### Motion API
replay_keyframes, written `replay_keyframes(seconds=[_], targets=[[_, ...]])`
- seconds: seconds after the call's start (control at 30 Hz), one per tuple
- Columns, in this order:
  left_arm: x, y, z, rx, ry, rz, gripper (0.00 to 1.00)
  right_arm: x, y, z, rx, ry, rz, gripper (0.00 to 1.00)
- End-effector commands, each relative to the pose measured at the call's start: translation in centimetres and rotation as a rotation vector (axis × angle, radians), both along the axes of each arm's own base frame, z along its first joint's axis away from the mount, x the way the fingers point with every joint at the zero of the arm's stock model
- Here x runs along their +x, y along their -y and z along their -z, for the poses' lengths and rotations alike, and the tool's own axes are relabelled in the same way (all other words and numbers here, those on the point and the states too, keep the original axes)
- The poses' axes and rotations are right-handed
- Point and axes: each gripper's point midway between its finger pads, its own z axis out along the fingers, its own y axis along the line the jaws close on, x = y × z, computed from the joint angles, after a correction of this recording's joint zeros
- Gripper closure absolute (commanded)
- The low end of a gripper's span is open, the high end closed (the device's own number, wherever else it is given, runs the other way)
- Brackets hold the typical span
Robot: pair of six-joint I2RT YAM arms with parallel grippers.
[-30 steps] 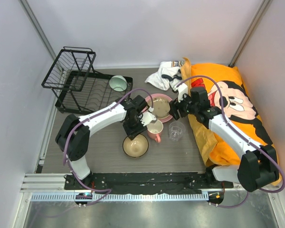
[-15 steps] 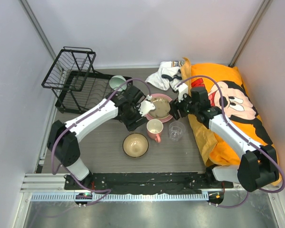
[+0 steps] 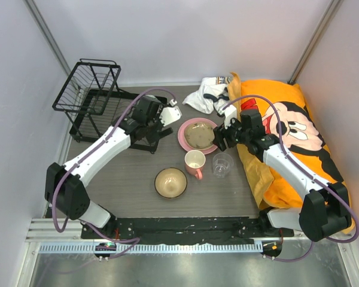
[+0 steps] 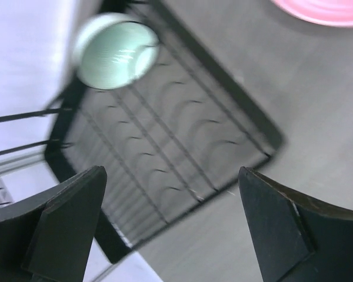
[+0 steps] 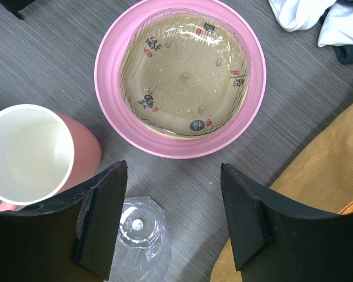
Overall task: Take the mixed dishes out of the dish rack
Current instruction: Place the bowl at the center of the board, then pick up the bowl from the dish rack.
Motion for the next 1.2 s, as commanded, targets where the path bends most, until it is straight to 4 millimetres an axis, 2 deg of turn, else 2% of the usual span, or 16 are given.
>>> replay_keyframes(seconds=[0.0,0.07,0.1,0.17,0.2,0.3,0.33,0.4,0.43,0.5,0.67,0.73,0.87,0.9,1.0,1.17], targets=[[5.5,-1.0,-5.0,0.012,0.29,0.005,0.0,0.4,-0.1,-1.8,0.019,0.07,-0.013,0.31],[7.0,-1.6,-4.1,0.031,0.3,0.007,0.0,0.4,-0.1,-1.7,0.018,0.068,-0.015,0.31],[8.2,-1.6,-4.7,0.02,0.351,0.006,0.0,0.4,-0.1,-1.6,0.013,0.067,-0.015,0.31],[9.5,-2.0,-3.7,0.046,0.37,0.038,0.0,0.4,0.0,-1.6,0.013,0.069,-0.015,0.31],[10.4,-1.9,-4.1,0.035,0.404,0.046,0.0,0.4,-0.1,-1.6,0.012,0.068,-0.017,0.31],[11.6,-1.9,-2.7,0.066,0.418,0.103,0.0,0.4,0.0,-1.6,0.008,0.072,-0.02,0.31],[12.3,-1.9,-3.3,0.085,0.464,0.125,0.0,0.4,-0.1,-1.5,0.007,0.069,-0.022,0.31],[13.0,-1.9,-1.8,0.106,0.468,0.154,0.0,0.4,0.0,-1.3,0.003,0.065,-0.024,0.31],[13.6,-1.9,-2.3,0.102,0.511,0.155,0.0,0.4,0.0,-1.3,0.0,0.067,-0.022,0.31],[14.6,-2.2,-1.2,0.111,0.511,0.167,0.0,0.4,-0.1,-1.1,-0.002,0.064,-0.026,0.31],[17.3,-2.3,-1.2,0.096,0.57,0.163,0.0,0.4,0.0,-0.7,-0.01,0.054,-0.032,0.31],[18.1,-2.2,0.0,0.108,0.559,0.181,0.0,0.5,0.0,-0.5,-0.017,0.048,-0.031,0.31],[19.6,-2.0,0.4,0.121,0.571,0.199,0.0,0.6,0.1,-0.2,-0.03,0.044,-0.03,0.31],[20.0,-1.9,1.3,0.135,0.563,0.208,0.0,0.6,0.2,-0.1,-0.033,0.042,-0.03,0.31],[21.0,-1.9,0.9,0.15,0.594,0.209,0.0,0.7,0.2,0.1,-0.039,0.041,-0.032,0.31],[22.4,-1.8,2.4,0.143,0.583,0.224,0.01,0.7,0.2,0.7,-0.047,0.022,-0.035,0.31]])
